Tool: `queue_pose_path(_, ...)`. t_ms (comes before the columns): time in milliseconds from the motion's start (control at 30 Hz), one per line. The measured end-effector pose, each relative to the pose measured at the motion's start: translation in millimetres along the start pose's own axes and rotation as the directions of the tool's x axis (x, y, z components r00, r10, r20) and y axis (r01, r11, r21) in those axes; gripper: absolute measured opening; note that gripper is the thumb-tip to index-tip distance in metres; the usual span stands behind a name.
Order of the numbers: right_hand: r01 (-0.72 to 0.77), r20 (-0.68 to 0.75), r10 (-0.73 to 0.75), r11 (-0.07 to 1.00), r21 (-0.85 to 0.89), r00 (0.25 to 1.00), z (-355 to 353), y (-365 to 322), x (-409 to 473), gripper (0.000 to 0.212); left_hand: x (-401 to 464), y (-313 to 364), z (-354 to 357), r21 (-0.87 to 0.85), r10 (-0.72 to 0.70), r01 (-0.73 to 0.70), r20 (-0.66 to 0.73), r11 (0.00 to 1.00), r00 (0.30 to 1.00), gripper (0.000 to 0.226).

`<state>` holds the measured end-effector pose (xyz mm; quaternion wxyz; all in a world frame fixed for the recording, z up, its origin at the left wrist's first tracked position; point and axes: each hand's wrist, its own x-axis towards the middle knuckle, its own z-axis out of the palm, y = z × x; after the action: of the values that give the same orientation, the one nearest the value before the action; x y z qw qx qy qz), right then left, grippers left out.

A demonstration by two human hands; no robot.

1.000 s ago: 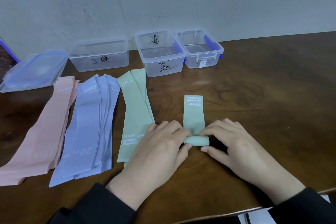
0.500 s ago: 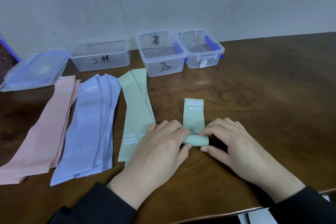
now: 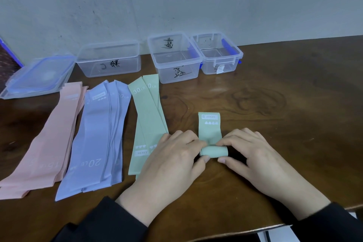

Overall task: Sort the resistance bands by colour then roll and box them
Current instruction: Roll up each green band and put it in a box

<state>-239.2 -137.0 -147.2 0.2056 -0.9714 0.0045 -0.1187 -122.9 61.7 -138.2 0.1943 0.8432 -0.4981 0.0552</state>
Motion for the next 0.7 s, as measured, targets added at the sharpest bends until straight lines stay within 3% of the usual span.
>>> queue_pose_path(200, 0.003, -0.001, -0.003, 1.0, 0.007, 1.0, -0.4, -0.4, -0.7, 0.037, 0.7, -1.0, -0.4, 0.01, -0.003, 0.003, 0.015, 1.0, 1.0, 0.032)
queue_pose_path(367, -0.002, 0.009, 0.002, 1.0, 0.015, 1.0, -1.5, -0.9, -0.1, 0.029, -0.4, 0.9, -1.5, 0.006, -0.003, 0.003, 0.013, 1.0, 1.0, 0.038)
queue_pose_path(633, -0.011, 0.008, 0.011, 1.0, -0.001, 1.0, -0.7, -0.7, -1.0, 0.047, 0.2, 0.0, -2.2, 0.001, -0.016, 0.016, 0.017, 1.0, 1.0, 0.033)
queue_pose_path(700, -0.009, 0.013, 0.009, 1.0, 0.001, 1.0, -1.1, -0.8, -0.9, 0.043, -0.2, 0.6, -2.4, 0.002, -0.015, 0.015, 0.027, 1.0, 1.0, 0.036)
